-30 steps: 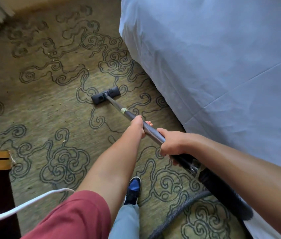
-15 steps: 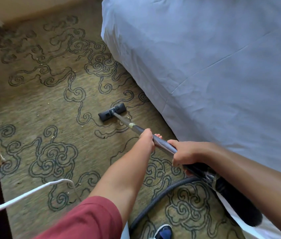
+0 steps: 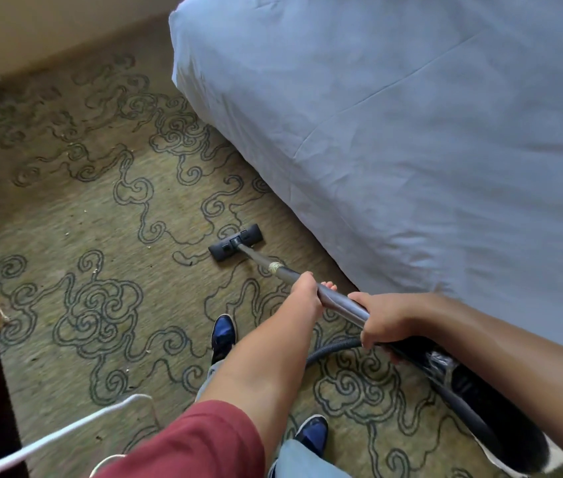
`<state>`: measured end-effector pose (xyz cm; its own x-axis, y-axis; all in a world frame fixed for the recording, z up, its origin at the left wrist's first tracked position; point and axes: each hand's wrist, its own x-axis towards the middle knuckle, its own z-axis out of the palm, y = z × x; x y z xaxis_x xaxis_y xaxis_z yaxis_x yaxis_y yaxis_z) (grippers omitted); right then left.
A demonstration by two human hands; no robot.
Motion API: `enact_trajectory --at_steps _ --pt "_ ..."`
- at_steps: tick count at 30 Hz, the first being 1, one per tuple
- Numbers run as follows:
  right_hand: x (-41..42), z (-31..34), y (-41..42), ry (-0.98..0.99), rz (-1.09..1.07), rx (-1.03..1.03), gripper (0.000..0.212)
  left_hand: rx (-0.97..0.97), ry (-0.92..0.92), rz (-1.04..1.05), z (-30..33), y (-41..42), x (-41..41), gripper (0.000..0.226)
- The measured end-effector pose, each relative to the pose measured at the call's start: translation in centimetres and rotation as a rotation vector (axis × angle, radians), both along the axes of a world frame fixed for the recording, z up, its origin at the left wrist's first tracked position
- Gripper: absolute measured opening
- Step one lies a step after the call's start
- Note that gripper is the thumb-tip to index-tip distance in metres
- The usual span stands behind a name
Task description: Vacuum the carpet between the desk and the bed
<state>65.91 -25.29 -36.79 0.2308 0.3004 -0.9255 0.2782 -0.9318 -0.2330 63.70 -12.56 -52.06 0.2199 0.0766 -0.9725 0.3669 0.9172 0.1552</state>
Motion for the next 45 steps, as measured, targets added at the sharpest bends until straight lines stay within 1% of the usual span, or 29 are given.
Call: enact_trajectory --at_steps 5,8,10,13,17,20,22,25,28,30,33,36,40,45 --pt "-0.4 0.7 -3.0 -0.075 0.111 -0.024 0.073 -0.005 0.021 -0.01 0.4 -3.2 -0.3 0.031" --pt "-0.1 1.2 -3.1 -0.076 0.116 -0.024 0.067 0.055 0.042 -0.084 0.1 -2.3 -0.4 0.034" --pt "0.2 2.1 -3.1 -0.066 0.185 -0.035 0.065 0.102 0.054 -0.129 -0.2 -1.7 -0.9 0.037" --pt "0.5 3.3 -3.4 -0.1 0.244 -0.051 0.064 0.163 0.085 -0.207 0.2 -2.4 -0.5 0.033" --pt "1.4 4.0 -5.1 -0.128 0.197 -0.024 0.058 0.232 0.133 -0.173 0.7 -4.1 1.0 0.034" --pt "1.9 4.4 -7.3 -0.026 0.043 0.014 0.066 0.246 0.137 -0.153 1.4 -5.1 1.2 0.04" --pt "1.9 4.8 -8.1 -0.007 0.008 0.029 0.072 0.247 0.114 -0.136 1.8 -5.2 1.2 0.042" --pt "1.7 5.4 -8.5 -0.019 0.038 0.015 0.073 0.241 0.107 -0.128 2.5 -5.8 0.8 0.045" --pt "1.6 5.6 -8.7 -0.021 0.056 -0.016 0.073 0.222 0.114 -0.196 2.0 -7.2 0.5 0.047" --pt "1.6 5.0 -8.7 -0.036 0.053 -0.038 0.076 0.212 0.115 -0.21 1.1 -7.9 0.5 0.045" --pt "1.3 3.8 -9.0 -0.089 0.118 -0.05 0.079 0.192 0.131 -0.203 -0.4 -8.3 0.4 0.039" --pt "1.8 3.2 -9.9 -0.047 0.049 -0.057 0.083 0.168 0.134 -0.172 -0.7 -8.5 0.7 0.031" --pt "3.7 3.4 -9.5 -0.07 0.058 -0.035 0.085 0.169 0.134 -0.211 -0.3 -8.2 2.0 0.039" --pt "5.4 4.1 -8.0 -0.045 0.05 -0.034 0.086 0.174 0.145 -0.223 0.4 -7.2 3.5 0.038"
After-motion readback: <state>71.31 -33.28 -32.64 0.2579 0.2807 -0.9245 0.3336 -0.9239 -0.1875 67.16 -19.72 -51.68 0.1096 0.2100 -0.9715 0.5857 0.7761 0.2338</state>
